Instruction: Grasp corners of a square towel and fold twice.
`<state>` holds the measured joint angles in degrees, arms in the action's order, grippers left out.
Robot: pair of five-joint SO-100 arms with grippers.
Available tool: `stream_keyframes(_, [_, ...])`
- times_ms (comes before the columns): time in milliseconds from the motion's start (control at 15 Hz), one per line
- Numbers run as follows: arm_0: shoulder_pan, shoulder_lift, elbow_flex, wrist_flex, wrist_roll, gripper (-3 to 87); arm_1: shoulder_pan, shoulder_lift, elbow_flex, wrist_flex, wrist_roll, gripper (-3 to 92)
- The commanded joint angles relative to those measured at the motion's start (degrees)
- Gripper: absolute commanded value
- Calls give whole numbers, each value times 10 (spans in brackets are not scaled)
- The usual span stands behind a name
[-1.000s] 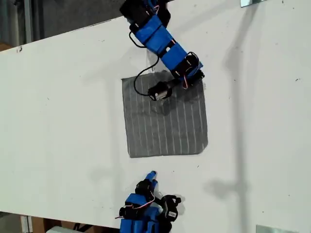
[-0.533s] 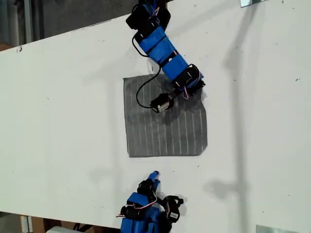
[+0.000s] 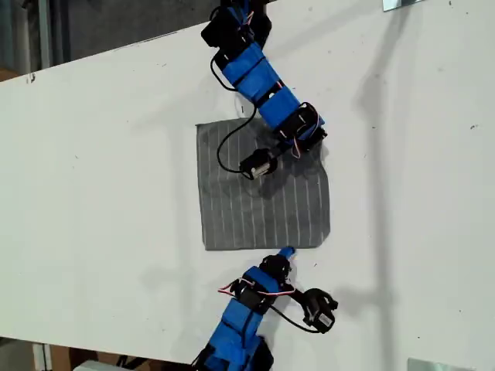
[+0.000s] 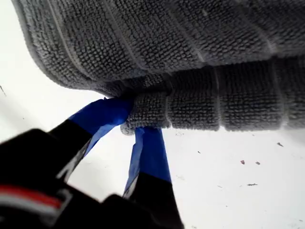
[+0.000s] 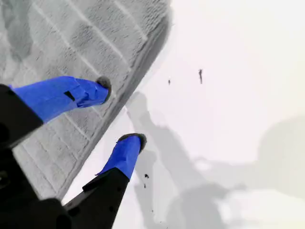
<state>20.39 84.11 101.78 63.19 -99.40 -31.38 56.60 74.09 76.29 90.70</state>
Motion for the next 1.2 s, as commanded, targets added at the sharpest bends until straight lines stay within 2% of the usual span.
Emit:
stream_keyframes(0, [36, -93, -168, 72, -23, 214, 1, -5, -8, -1, 9, -1])
stream_keyframes(133, [53, -130, -226, 94, -30, 225, 0, -12, -8, -3, 11, -1])
stream_keyframes(333, [56, -156, -261, 54, 22, 233, 0, -16, -7, -4, 12, -1])
stream_keyframes(867, [26, -260, -291, -5, 44, 244, -4, -9, -7, -4, 13, -1])
stream_keyframes(933, [22, -279, -293, -30, 50, 228, -4, -8, -8, -3, 13, -1])
stream_keyframes(1067, [18, -316, -319, -55, 40, -1, -5, -7, -11, -3, 13, -1])
stream_keyframes(1133, [19, -326, -335, -60, 40, -2, -7, -6, -16, -2, 13, -1])
